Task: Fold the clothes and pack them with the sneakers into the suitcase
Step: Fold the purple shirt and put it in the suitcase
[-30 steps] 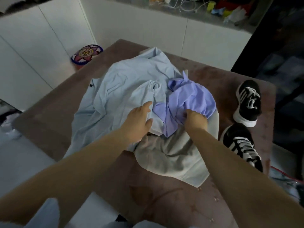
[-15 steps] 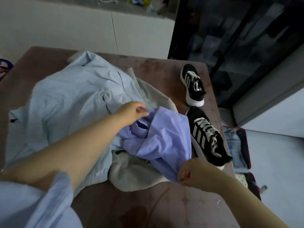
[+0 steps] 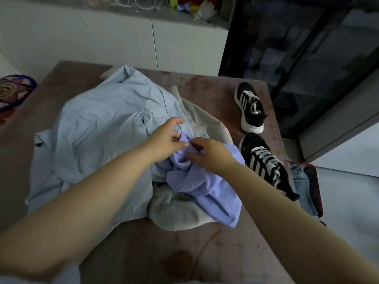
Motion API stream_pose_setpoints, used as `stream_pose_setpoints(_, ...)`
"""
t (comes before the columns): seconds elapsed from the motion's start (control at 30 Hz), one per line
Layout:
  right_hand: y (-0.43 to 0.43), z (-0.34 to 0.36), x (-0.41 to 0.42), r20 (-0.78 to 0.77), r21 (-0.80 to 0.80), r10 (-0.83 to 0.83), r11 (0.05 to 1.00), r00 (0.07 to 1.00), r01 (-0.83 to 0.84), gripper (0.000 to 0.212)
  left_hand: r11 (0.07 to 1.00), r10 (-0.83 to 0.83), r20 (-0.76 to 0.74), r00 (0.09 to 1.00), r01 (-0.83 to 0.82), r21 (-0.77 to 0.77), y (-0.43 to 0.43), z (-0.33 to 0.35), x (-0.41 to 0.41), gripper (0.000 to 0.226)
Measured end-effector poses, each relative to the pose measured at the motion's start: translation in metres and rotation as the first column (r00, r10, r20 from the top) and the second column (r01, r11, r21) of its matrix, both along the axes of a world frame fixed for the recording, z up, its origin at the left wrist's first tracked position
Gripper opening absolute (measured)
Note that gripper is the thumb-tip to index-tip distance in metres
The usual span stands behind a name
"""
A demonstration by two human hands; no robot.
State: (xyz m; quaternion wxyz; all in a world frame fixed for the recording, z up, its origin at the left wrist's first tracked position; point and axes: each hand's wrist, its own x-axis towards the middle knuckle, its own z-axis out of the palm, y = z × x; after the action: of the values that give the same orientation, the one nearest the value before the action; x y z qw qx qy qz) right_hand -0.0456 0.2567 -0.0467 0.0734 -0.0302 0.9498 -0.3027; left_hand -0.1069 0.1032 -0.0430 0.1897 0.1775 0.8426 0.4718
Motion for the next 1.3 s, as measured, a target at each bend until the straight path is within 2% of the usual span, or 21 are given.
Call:
stream_pose_setpoints(0.1,0.009,0.013,0.005,-0.041,-0.043,-0.063,0.997,0.997,0.061,0.027,0.996,-0.015,0.077,0.997,0.008,0.092,0.003,0.018,0.009,0.067)
stream_pose_setpoints(0.17,0.018,0.025,0.009,-0.04,-0.163,-0.138,0.978,0.99,0.13,0.033,0.996,-0.023,0.058,0.998,0.018,0.083,0.008,0.023,0.016,0.071)
stream_pose_setpoints(0.27,0.038,0.046,0.019,-0.064,-0.454,-0.344,0.846,0.937,0.28,0.025,0.994,0.014,0.062,0.998,-0.021,0.109,0.014,0.025,0.026,0.055)
stream_pose_setpoints(0.33,0.051,0.058,0.027,-0.058,-0.528,-0.418,0.784,0.907,0.327,0.019,0.992,0.055,0.108,0.993,-0.067,0.108,0.015,0.026,0.033,0.047)
stream_pose_setpoints(0.4,0.056,0.063,0.032,-0.081,-0.491,-0.381,0.819,0.921,0.296,0.014,0.992,0.065,0.135,0.989,-0.078,0.095,0.015,0.029,0.039,0.046)
stream_pose_setpoints(0.43,0.054,0.063,0.034,-0.085,-0.457,-0.316,0.855,0.945,0.245,0.02,0.993,0.046,0.15,0.988,-0.061,0.099,0.015,0.033,0.043,0.05)
stream_pose_setpoints(0.53,0.038,0.055,0.035,-0.078,-0.302,-0.007,0.953,0.997,-0.017,0.065,0.994,-0.047,0.166,0.985,0.029,0.107,0.014,0.047,0.053,0.062)
stream_pose_setpoints(0.6,0.035,0.049,0.03,-0.134,-0.13,0.175,0.973,0.976,-0.192,0.078,0.996,-0.069,0.132,0.989,0.061,0.065,0.007,0.057,0.059,0.058)
stream_pose_setpoints(0.63,0.038,0.047,0.026,-0.187,-0.025,0.231,0.971,0.955,-0.239,0.074,0.998,-0.061,0.103,0.993,0.058,0.035,0.002,0.061,0.061,0.054)
stream_pose_setpoints(0.7,0.047,0.046,0.018,-0.266,0.158,0.263,0.961,0.927,-0.227,0.046,0.999,-0.018,0.059,0.998,0.02,-0.027,-0.013,0.067,0.064,0.054)
stream_pose_setpoints(0.73,0.051,0.047,0.016,-0.289,0.214,0.285,0.95,0.914,-0.229,0.03,0.999,0.019,0.042,0.999,-0.017,-0.047,-0.019,0.069,0.064,0.054)
stream_pose_setpoints(0.77,0.053,0.049,0.014,-0.328,0.237,0.314,0.94,0.891,-0.245,0.023,0.996,0.071,0.016,0.997,-0.07,-0.059,-0.026,0.071,0.065,0.051)
stream_pose_setpoints(0.83,0.053,0.056,0.011,-0.45,0.219,0.346,0.937,0.823,-0.274,0.023,0.965,0.232,-0.101,0.967,-0.242,-0.097,-0.036,0.072,0.063,0.039)
stream_pose_setpoints(0.9,0.049,0.064,0.013,-0.56,0.068,0.257,0.962,0.788,-0.265,0.008,0.903,0.365,-0.242,0.899,-0.405,-0.143,-0.042,0.073,0.06,0.023)
stream_pose_setpoints(0.93,0.047,0.069,0.017,-0.598,-0.006,0.196,0.968,0.777,-0.249,0.005,0.883,0.398,-0.265,0.879,-0.445,-0.15,-0.045,0.074,0.059,0.015)
stream_pose_setpoints(1.0,0.042,0.075,0.029,-0.684,-0.039,0.161,0.966,0.712,-0.255,0.004,0.874,0.428,-0.21,0.879,-0.461,-0.15,-0.05,0.075,0.057,0.005)
stream_pose_setpoints(1.07,0.04,0.069,0.041,-0.72,0.112,0.276,0.952,0.636,-0.286,0.003,0.892,0.415,-0.1,0.904,-0.426,-0.153,-0.055,0.076,0.057,0.008)
stream_pose_setpoints(1.13,0.044,0.053,0.049,-0.583,0.249,0.454,0.889,0.674,-0.384,0.005,0.923,0.36,0.021,0.933,-0.353,-0.151,-0.058,0.074,0.06,0.004)
stream_pose_setpoints(1.17,0.045,0.043,0.055,-0.475,0.239,0.5,0.865,0.724,-0.44,0.009,0.937,0.325,0.067,0.943,-0.312,-0.157,-0.06,0.07,0.062,0.008)
stream_pose_setpoints(1.23,0.046,0.029,0.063,-0.35,0.091,0.436,0.897,0.829,-0.433,0.021,0.953,0.267,0.096,0.959,-0.249,-0.171,-0.063,0.06,0.065,0.026)
stream_pose_setpoints(1.3,0.044,0.021,0.059,-0.338,-0.079,0.248,0.954,0.908,-0.29,0.031,0.964,0.241,0.108,0.964,-0.225,-0.143,-0.063,0.052,0.068,0.027)
